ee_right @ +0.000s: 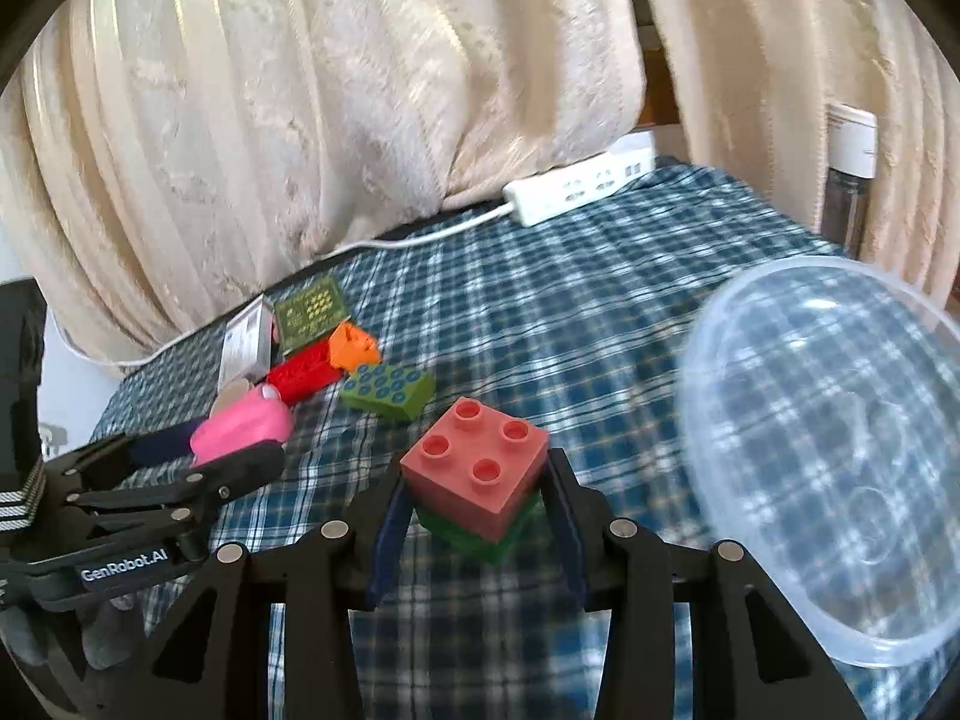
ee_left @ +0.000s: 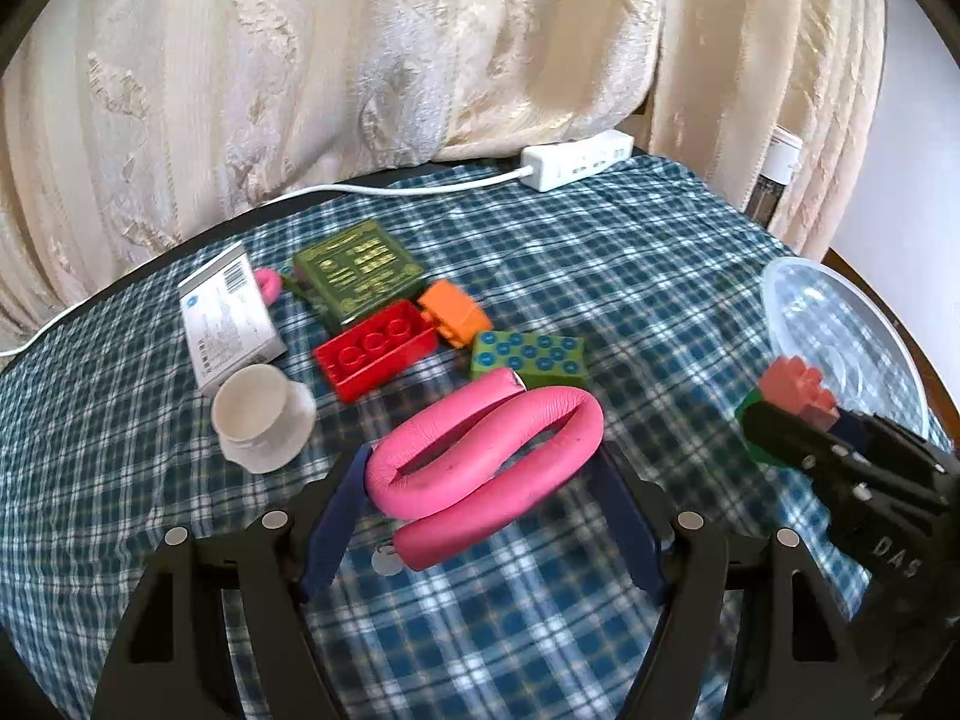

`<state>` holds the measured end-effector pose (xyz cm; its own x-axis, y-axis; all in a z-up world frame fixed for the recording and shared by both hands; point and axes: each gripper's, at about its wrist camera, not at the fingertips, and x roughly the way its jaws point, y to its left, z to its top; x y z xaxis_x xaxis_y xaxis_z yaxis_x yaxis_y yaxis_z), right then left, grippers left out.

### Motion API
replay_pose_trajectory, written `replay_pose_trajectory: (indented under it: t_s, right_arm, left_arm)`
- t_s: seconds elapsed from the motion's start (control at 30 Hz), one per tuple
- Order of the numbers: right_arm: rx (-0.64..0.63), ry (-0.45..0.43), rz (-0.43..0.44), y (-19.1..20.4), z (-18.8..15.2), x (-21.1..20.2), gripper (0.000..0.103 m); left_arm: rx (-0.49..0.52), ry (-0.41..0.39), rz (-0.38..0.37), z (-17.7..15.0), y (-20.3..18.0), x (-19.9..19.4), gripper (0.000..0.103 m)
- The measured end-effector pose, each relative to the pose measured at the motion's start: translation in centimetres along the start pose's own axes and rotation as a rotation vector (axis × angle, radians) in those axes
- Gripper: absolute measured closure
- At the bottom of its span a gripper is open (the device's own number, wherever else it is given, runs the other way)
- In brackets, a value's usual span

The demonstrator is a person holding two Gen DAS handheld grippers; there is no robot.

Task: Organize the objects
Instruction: 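Lower the brick into the bowl and open right while left drops the foam tube in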

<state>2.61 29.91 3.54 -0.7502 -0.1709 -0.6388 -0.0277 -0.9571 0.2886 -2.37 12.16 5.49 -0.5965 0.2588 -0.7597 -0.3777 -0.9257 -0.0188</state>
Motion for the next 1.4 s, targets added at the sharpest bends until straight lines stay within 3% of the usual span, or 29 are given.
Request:
replay_pose_trajectory:
  t_s: [0.37, 0.7, 1.07, 1.4]
  right_arm:
    - [0.084, -0.094, -0.154, -7.1, 0.4, -5.5, 0.058]
    - [0.160, -0.114, -0.288, -13.4, 0.0, -7.7, 0.058]
    - [0.209, -0.110, -0.334, -17.1, -0.4, -8.0, 0.058]
    - [0.215, -0.127, -0.328, -17.9, -0.4, -8.4, 0.058]
  left_arm:
    - [0.078, 0.004, -0.068, 0.9, -5.5, -0.1, 0.028]
    - [0.145, 0.010, -0.114, 1.9, -10.0, 0.1, 0.028]
    - [0.221, 0.018, -0.170, 3.2, -15.2, 0.7, 0.027]
    - [0.268, 0.022, -0.200, 4.2, -18.9, 2.0, 0.027]
